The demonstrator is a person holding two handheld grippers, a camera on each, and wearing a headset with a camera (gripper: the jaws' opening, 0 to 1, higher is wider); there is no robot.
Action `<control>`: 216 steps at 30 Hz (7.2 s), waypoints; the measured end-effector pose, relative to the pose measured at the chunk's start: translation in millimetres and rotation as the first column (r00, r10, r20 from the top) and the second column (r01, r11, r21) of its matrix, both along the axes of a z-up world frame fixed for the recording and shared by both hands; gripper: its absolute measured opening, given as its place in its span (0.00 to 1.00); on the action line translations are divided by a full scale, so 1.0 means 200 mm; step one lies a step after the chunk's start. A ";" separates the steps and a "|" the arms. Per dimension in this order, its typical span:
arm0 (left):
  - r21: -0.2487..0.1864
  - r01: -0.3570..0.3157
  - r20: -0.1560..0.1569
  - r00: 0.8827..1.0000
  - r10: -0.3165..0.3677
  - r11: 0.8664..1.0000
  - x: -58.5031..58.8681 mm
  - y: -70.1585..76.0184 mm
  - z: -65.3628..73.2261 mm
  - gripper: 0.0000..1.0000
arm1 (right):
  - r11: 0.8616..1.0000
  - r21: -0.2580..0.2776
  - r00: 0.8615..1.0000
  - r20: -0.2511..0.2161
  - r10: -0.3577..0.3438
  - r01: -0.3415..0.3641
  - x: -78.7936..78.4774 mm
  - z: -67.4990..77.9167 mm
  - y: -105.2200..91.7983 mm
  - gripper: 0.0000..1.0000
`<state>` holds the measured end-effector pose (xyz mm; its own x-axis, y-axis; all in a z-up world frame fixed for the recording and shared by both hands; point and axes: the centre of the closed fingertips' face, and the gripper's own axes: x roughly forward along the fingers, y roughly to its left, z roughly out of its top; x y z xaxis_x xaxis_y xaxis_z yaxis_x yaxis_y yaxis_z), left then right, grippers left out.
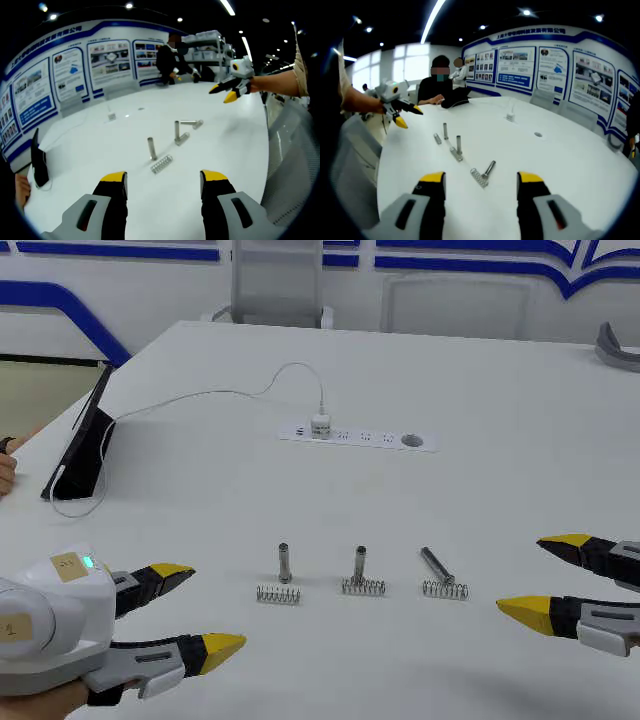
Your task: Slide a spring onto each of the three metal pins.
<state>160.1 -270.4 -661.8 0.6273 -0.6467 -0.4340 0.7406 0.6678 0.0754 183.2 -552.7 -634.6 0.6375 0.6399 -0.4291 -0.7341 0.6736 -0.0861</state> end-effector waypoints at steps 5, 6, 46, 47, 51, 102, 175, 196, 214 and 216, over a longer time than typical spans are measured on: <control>-0.004 0.003 0.001 1.000 -0.003 1.000 0.00 -0.01 0.00 0.59 | 1.000 -0.011 1.000 -0.003 -0.005 0.005 0.04 0.00 0.03 0.56; -0.004 0.003 0.001 1.000 -0.003 1.000 0.00 -0.01 0.00 0.59 | 1.000 -0.014 1.000 -0.004 -0.006 0.006 0.05 0.00 0.03 0.56; -0.011 -0.005 -0.001 1.000 0.005 1.000 -0.01 -0.01 -0.01 0.57 | 0.994 -0.093 0.991 -0.114 -0.069 0.058 0.42 -0.10 0.24 0.32; -0.012 -0.005 -0.002 1.000 0.005 1.000 -0.01 -0.01 -0.01 0.57 | 0.994 -0.095 0.990 -0.118 -0.072 0.061 0.43 -0.11 0.24 0.31; -0.013 -0.004 -0.006 1.000 0.004 1.000 -0.02 -0.02 -0.01 0.57 | 0.991 -0.114 0.987 -0.133 -0.090 0.075 0.45 -0.14 0.25 0.29; -0.028 -0.010 -0.037 0.999 0.009 1.000 -0.05 -0.02 -0.06 0.53 | 0.946 -0.244 0.908 -0.307 -0.285 0.215 0.51 -0.47 0.24 0.12; -0.032 0.017 0.007 1.000 -0.016 0.999 -0.05 -0.08 0.03 0.53 | 0.958 -0.109 0.931 -0.230 -0.283 0.264 0.29 -0.27 0.18 0.09; -0.032 0.017 0.009 1.000 -0.017 0.999 -0.07 -0.09 0.04 0.53 | 0.963 -0.123 0.944 -0.199 -0.262 0.242 0.26 -0.27 0.17 0.10; -0.031 0.024 0.007 1.000 -0.024 0.999 -0.07 -0.11 0.04 0.53 | 0.972 -0.146 0.966 -0.160 -0.205 0.182 0.22 -0.24 0.11 0.17; -0.032 0.028 0.007 1.000 -0.028 0.999 -0.07 -0.12 0.04 0.53 | 0.975 -0.156 0.968 -0.168 -0.186 0.160 0.21 -0.26 0.10 0.17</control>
